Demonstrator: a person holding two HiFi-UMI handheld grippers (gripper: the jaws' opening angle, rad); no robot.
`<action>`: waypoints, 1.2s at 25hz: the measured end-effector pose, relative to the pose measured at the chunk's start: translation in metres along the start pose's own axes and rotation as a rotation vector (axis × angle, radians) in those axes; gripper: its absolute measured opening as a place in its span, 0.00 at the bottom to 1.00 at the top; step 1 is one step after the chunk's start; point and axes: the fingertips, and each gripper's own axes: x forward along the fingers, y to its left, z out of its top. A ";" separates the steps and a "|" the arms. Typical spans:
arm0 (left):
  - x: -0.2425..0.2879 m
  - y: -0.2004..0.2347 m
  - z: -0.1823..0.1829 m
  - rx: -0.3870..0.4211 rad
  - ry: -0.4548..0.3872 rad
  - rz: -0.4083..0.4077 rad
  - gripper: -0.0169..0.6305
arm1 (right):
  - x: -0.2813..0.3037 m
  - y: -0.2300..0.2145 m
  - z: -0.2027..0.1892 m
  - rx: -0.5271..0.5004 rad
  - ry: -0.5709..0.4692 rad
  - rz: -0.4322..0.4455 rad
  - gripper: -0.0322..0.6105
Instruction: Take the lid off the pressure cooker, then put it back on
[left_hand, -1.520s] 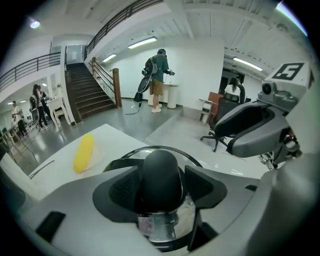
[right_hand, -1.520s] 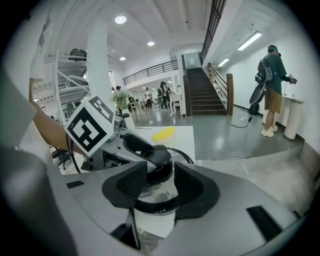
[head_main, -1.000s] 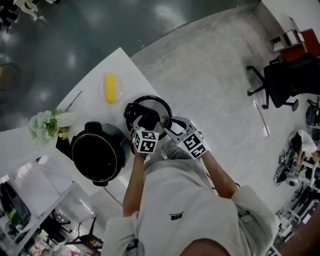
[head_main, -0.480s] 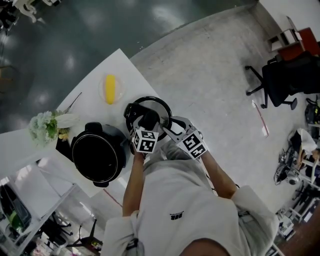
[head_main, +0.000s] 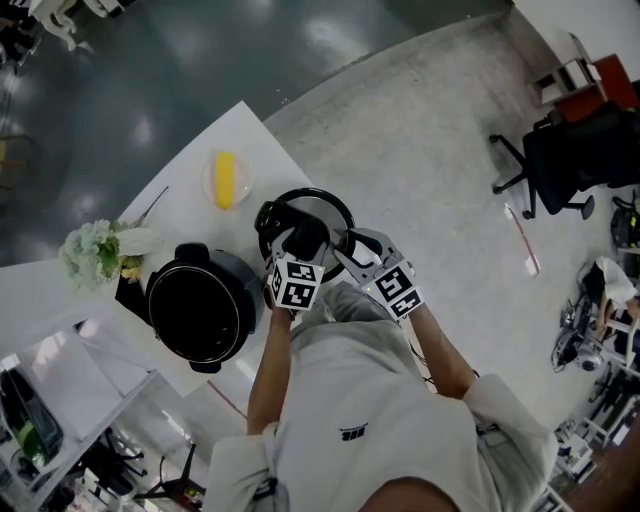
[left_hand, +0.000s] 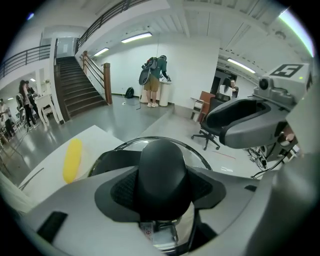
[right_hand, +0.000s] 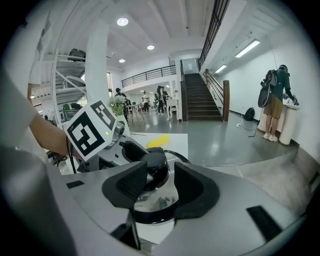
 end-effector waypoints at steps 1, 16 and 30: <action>-0.004 -0.001 0.005 0.003 -0.010 -0.001 0.47 | -0.003 0.000 0.003 -0.002 -0.005 -0.006 0.32; -0.100 -0.003 0.095 0.063 -0.157 0.014 0.47 | -0.065 0.016 0.089 -0.035 -0.130 -0.017 0.32; -0.214 0.029 0.113 0.058 -0.223 0.126 0.47 | -0.067 0.079 0.159 -0.202 -0.204 0.122 0.32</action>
